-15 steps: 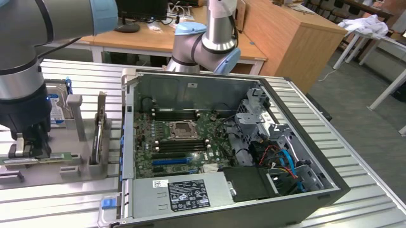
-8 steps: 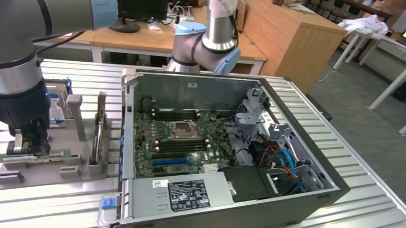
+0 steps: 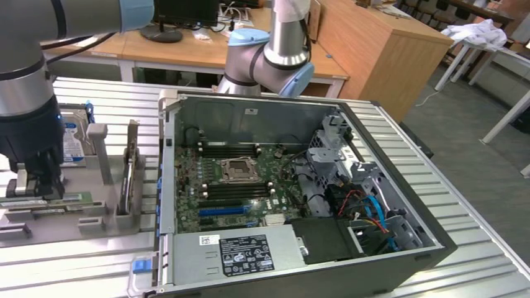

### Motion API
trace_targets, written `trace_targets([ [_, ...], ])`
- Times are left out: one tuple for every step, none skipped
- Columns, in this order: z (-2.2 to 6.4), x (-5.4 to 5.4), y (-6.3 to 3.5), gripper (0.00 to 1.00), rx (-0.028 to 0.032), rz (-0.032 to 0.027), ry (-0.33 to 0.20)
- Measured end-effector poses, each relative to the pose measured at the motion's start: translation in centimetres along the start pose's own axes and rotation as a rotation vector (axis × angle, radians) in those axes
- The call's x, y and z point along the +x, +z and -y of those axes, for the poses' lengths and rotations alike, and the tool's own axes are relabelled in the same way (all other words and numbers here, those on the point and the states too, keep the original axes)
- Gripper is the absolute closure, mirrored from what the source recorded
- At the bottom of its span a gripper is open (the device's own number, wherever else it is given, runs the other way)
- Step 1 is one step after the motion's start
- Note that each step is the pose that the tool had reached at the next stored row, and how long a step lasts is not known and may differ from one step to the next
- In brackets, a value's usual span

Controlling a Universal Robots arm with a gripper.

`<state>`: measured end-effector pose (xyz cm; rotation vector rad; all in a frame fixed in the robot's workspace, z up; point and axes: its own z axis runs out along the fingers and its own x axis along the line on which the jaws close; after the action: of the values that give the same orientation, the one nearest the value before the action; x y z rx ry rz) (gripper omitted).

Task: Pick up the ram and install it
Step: 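Pick up the ram and move it above insertion slot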

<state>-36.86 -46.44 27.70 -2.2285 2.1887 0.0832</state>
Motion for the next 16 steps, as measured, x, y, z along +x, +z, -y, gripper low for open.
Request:
trace_targets([
  [0.00, 0.0, -0.15, 0.88, -0.0001, -0.0001, 0.000],
  [0.01, 0.0, -0.30, 0.88, -0.0001, 0.0000, 0.000],
  [0.01, 0.0, -0.42, 0.88, 0.0000, 0.0001, 0.000],
  [0.02, 0.0, -0.55, 0.88, 0.0000, 0.0000, 0.000],
  [0.02, 0.0, -0.67, 0.88, -0.0001, 0.0000, 0.000],
  [0.02, 0.0, -0.78, 0.88, -0.0001, 0.0000, 0.000],
  [0.02, 0.0, -0.88, 0.88, 0.0000, 0.0000, 0.000],
  [0.03, 0.0, -0.97, 0.88, 0.0000, 0.0000, 0.000],
  [0.03, -0.1, -1.07, 0.88, 0.0000, 0.0000, 0.000],
  [0.03, -0.1, -1.18, 0.88, 0.0000, 0.0000, 0.000],
  [0.04, -0.1, -1.31, 0.88, 0.0000, -0.0001, 0.000],
  [0.04, -0.1, -1.45, 0.88, 0.0000, 0.0000, 0.000],
  [0.05, -0.1, -1.59, 0.88, -0.0001, 0.0000, 0.000],
  [0.05, -0.1, -1.74, 0.88, -0.0001, 0.0000, 0.000],
  [0.06, -0.1, -1.88, 0.88, -0.0001, -0.0001, 0.000],
  [0.06, -0.1, -2.02, 0.88, 0.0000, 0.0001, 0.000],
])
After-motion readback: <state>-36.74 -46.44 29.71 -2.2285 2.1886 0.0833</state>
